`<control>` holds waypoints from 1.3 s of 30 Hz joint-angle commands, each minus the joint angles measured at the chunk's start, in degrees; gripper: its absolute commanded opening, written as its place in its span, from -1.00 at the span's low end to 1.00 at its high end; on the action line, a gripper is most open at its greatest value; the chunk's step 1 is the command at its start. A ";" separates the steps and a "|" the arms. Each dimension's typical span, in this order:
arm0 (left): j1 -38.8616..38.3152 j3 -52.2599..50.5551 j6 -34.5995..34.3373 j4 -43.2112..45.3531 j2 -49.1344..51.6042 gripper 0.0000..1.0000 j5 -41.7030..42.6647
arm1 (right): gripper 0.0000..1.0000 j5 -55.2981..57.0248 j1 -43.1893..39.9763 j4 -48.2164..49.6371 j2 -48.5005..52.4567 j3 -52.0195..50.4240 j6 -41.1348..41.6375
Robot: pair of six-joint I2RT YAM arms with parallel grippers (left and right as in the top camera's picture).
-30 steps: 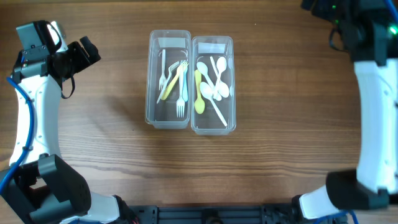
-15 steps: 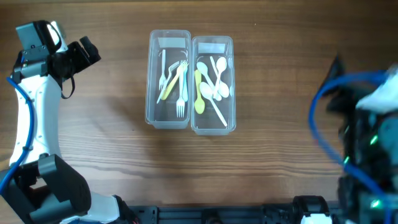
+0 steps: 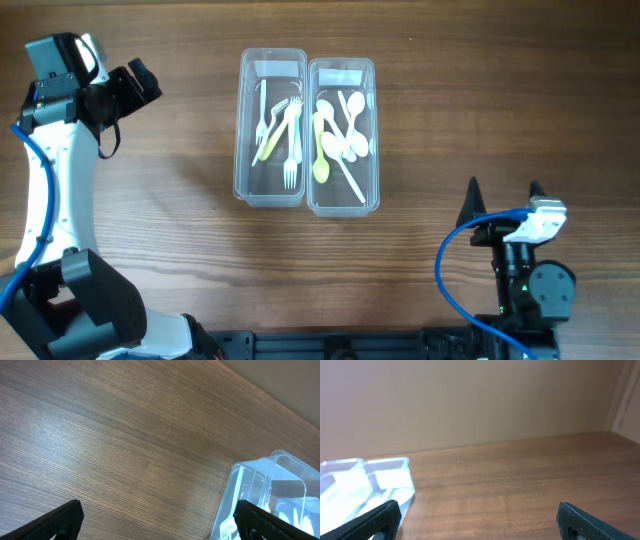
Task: Pack container
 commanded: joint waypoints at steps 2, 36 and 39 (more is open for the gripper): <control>0.22 1.09 -0.28 0.13 -1.27 1.00 0.07 | 0.99 -2.40 -0.17 0.70 -3.67 -3.56 -2.05; 0.22 1.09 -0.28 0.13 -1.27 0.99 0.07 | 0.99 -2.21 -0.17 1.77 -4.33 -5.62 -6.67; 0.26 1.09 -0.28 0.13 -1.27 0.99 0.07 | 0.99 -2.19 -0.17 1.77 -4.33 -5.62 -6.69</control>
